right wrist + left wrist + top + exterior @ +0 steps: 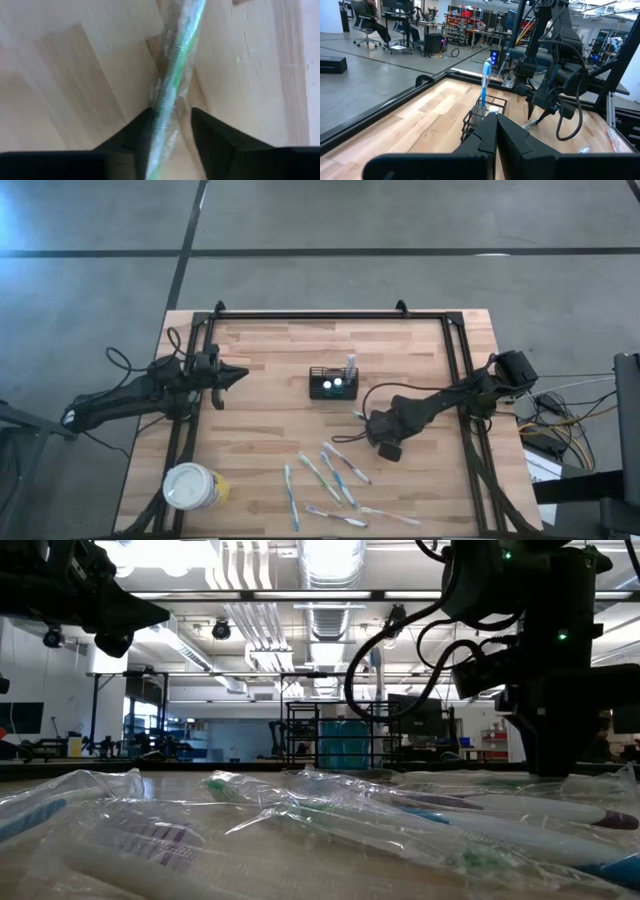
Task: Pick & Place toothbrushing station
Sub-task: Put the top green toothbrush into the wire organizer
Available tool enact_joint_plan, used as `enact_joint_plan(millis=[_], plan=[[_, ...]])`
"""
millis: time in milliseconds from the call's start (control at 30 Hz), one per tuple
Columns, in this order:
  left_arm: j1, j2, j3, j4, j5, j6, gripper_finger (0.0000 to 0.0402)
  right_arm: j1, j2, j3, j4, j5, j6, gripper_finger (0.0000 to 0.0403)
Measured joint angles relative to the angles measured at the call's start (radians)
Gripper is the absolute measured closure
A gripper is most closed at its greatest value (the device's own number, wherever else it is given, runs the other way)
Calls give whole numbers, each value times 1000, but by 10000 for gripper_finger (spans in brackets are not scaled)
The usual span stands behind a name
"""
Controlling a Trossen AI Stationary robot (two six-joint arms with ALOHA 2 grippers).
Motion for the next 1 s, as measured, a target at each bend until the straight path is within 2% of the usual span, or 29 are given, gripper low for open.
enact_joint_plan(millis=[133, 200, 400, 600, 733, 867, 1000], plan=[[0, 0, 0, 0, 0, 0, 390, 0, -8, -2, -7, -2, -29, 358], [0, 0, 0, 0, 12, -2, 390, 0, -22, -3, -14, -2, -37, 381], [0, 0, -4, 0, 43, -1, 390, 8, -114, -5, -12, 12, -57, 379], [0, 0, -7, 1, 77, -1, 390, 29, -311, -75, 77, 64, -102, 379], [-1, 1, -11, 2, 82, -1, 390, 29, -483, -190, 267, 78, -177, 379], [-4, 24, -17, 11, 105, 0, 390, 28, -621, -314, 551, 80, -335, 380], [-20, 90, -19, 119, 106, 0, 390, 12, -700, -420, 827, 81, -466, 380]])
